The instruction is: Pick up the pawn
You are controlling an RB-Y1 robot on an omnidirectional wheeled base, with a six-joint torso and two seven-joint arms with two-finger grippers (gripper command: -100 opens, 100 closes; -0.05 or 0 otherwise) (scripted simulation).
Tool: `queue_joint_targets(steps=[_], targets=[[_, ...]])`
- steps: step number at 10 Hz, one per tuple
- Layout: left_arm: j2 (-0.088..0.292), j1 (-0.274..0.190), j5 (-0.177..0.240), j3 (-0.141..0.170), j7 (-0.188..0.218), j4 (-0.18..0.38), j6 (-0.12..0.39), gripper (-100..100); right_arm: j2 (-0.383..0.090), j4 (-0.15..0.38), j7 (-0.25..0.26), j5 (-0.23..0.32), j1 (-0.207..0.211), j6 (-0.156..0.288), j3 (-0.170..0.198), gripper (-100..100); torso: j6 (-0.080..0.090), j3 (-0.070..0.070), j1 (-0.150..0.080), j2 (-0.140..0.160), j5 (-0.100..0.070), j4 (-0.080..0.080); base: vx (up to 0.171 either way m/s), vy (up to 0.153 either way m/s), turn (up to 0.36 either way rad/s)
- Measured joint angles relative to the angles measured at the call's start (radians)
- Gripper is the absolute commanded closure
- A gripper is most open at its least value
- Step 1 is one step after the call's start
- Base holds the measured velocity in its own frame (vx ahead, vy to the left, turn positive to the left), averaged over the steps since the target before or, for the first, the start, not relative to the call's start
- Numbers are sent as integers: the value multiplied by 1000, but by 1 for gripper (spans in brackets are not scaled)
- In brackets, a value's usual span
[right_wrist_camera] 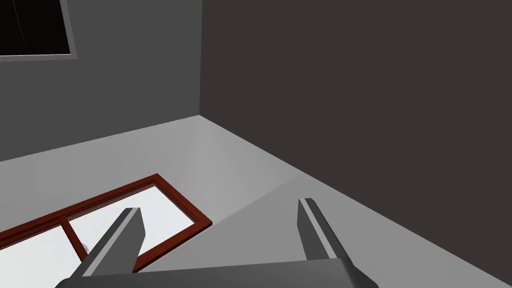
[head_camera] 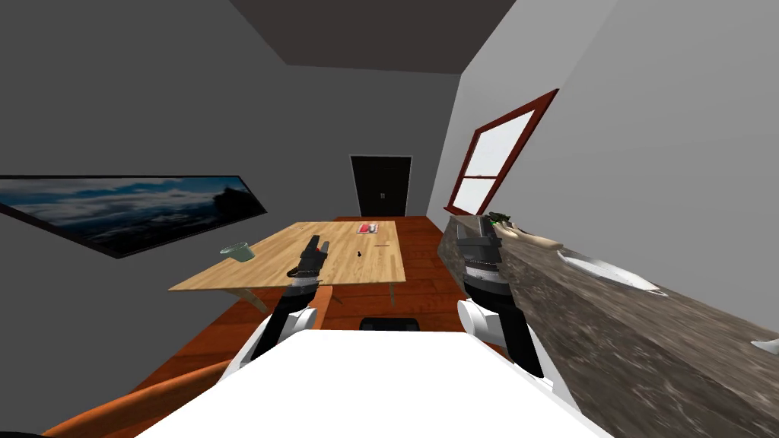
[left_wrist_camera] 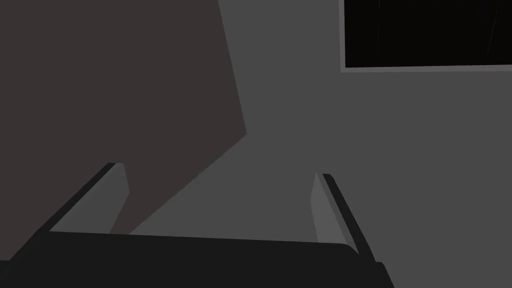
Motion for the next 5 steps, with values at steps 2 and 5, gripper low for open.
queue_joint_targets(steps=[2, 5], targets=[[45, -8, 18, 17, 9, 51, 3, -100, 0, 0, 0, 0, 0, 0, 0, 0, 0, 0, 2, 0, 0, 0, -25, -149, -38], [119, -2, 45, 28, 14, 141, 6, -100, 0, 0, 0, 0, 0, 0, 0, 0, 0, 0, -1, 1, -1, 0, -22, -172, -33]])
